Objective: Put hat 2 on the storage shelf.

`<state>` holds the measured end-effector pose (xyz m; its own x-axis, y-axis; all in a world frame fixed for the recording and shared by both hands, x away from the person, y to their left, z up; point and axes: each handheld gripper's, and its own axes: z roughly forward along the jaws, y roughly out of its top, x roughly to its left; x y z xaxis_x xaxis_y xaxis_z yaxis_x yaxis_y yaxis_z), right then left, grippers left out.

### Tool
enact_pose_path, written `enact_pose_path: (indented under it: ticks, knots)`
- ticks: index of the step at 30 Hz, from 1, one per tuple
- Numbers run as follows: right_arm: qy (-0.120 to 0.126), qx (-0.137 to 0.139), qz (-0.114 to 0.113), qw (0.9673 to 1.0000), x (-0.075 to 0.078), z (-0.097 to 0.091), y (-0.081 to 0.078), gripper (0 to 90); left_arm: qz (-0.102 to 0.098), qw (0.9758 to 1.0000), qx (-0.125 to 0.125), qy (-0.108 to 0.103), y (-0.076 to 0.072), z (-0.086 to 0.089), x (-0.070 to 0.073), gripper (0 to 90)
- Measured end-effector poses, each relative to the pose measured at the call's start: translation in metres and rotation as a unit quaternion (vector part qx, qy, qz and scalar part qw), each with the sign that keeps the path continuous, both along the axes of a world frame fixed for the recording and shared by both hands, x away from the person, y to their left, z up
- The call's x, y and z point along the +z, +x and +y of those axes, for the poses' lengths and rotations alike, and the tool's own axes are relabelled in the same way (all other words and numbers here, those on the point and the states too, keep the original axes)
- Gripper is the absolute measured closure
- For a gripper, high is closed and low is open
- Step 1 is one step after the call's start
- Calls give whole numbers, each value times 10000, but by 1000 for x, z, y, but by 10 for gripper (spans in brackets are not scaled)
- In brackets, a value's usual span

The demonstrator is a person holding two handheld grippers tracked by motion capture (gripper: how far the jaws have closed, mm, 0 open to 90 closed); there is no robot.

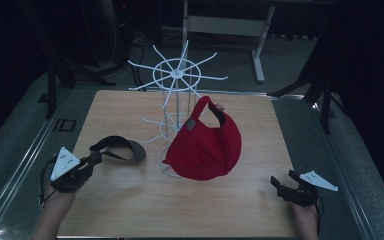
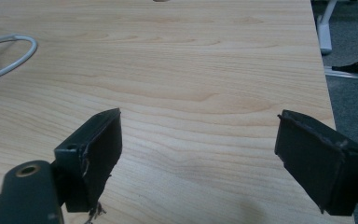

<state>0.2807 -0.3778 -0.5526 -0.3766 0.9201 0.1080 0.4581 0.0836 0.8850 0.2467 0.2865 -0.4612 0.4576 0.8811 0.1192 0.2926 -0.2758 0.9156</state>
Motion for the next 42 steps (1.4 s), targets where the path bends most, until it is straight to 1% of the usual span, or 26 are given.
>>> enact_pose_path:
  ticks: [1, 3, 6, 11, 14, 16, 17, 18, 20, 22, 23, 24, 25, 26, 27, 28, 29, 30, 31, 32, 35, 37, 40, 41, 42]
  knots:
    - [1, -1, 6, 10000, 0, 0, 0, 147, -65, 10000, 35, 32, 3, -1, 9, 853]
    - [12, 12, 18, 10000, 0, -1, 0, 147, -151, 9999, 52, -16, 5, -1, 17, 853]
    - [44, 11, 30, 10000, 0, -1, 0, 147, -273, 9996, 8, -8, 7, -3, 29, 853]
    - [52, 7, 40, 10000, 0, -1, 1, 147, -417, 9991, -74, -3, 9, -5, 48, 853]
    - [73, 11, 41, 10000, 0, -1, 1, 147, -494, 9987, -136, 22, 8, -3, 60, 853]
    - [65, 25, 53, 10000, 0, -1, 1, 147, -562, 9980, -286, 2, 6, 0, 68, 853]
    - [63, 32, 55, 10000, 0, -1, 1, 147, -521, 9974, -499, -50, 5, 2, 72, 853]
    - [62, 42, 58, 10000, 0, -1, 1, 147, -549, 9961, -688, -68, 4, 4, 75, 853]
    - [64, 52, 64, 9999, 0, -1, 1, 147, -512, 9941, -956, -76, 1, 7, 81, 852]
    - [67, 53, 66, 9999, 0, -1, 1, 146, -543, 9922, -1112, -171, -1, 10, 85, 853]
    - [65, 56, 67, 9999, 0, -1, 1, 147, -560, 9909, -1209, -182, -2, 11, 87, 852]
    - [70, 57, 69, 9999, 0, -1, 1, 147, -599, 9904, -1232, -199, -3, 12, 89, 852]
    - [72, 56, 70, 9999, 0, -1, 1, 147, -591, 9894, -1305, -254, -3, 13, 90, 852]
    - [74, 57, 72, 9999, 0, -1, 0, 147, -622, 9890, -1316, -271, -4, 14, 92, 852]
    - [72, 66, 71, 9999, 0, -1, 1, 147, -681, 9887, -1315, -252, -3, 15, 94, 852]
    - [73, 71, 77, 9999, 0, -1, 1, 147, -724, 9878, -1354, -270, -3, 16, 97, 852]
    - [69, 80, 77, 9999, 0, -1, 1, 147, -806, 9873, -1341, -285, -4, 17, 99, 852]
    - [74, 87, 80, 9999, 0, -1, 1, 147, -844, 9870, -1337, -298, -3, 17, 103, 852]
    - [77, 92, 83, 9999, 0, -1, 0, 147, -917, 9862, -1346, -294, -3, 16, 107, 852]
    - [78, 92, 85, 9999, 0, -1, 0, 147, -983, 9861, -1311, -284, -3, 15, 112, 852]
    - [78, 90, 84, 9999, 0, -1, 1, 147, -1112, 9835, -1409, -218, -1, 10, 128, 852]
    - [70, 98, 91, 9999, 0, -1, 1, 147, -1200, 9816, -1481, -123, 1, 7, 140, 852]
    - [67, 100, 90, 9999, 0, -1, 1, 147, -1294, 9789, -1574, -124, 4, 5, 156, 852]
    - [61, 106, 93, 9999, 0, -1, 1, 147, -1304, 9778, -1631, -154, 4, 5, 161, 852]
    - [65, 109, 93, 9999, 0, -1, 1, 147, -1356, 9768, -1648, -164, 4, 5, 165, 852]
